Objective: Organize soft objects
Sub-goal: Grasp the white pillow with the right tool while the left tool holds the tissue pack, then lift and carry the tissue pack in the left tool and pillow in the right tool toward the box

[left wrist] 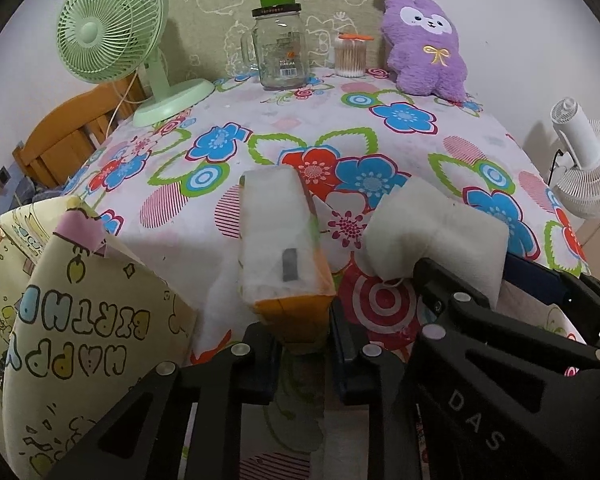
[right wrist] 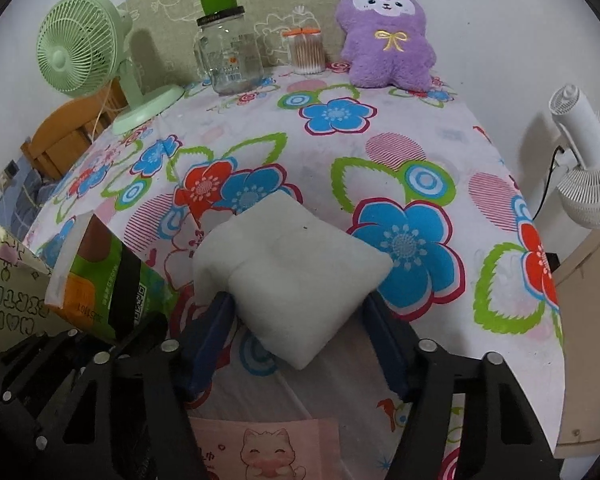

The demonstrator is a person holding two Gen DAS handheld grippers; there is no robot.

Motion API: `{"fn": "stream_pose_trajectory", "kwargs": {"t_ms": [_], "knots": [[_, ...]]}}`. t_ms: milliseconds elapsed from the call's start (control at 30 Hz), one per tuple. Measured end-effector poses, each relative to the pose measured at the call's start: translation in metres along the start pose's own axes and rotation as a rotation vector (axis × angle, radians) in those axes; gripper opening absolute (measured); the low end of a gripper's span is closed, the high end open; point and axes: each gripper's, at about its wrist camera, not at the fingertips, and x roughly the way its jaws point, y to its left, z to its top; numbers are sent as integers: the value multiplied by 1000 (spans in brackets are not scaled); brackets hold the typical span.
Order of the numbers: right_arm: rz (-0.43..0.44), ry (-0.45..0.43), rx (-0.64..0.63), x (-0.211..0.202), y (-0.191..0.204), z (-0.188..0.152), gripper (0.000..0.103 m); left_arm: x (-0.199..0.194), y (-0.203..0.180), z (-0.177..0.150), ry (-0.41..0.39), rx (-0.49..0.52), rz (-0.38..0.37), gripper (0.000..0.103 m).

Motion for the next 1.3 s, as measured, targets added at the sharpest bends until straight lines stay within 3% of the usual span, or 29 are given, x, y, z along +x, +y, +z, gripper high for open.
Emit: {"fn": "stream_pose_trajectory", "kwargs": {"t_ms": [167,367,1300], "knots": [[-3,-4,-6,-3,1,-2,46,-2,0,-1,3,8,6,17],[-14,-19,-40,-14,8,-5,35,-10,1,-6,-7,19,4,16],[-69,-140,15,-100,20,-33,33,-83,6,-26,-95,71,-75,16]]}}
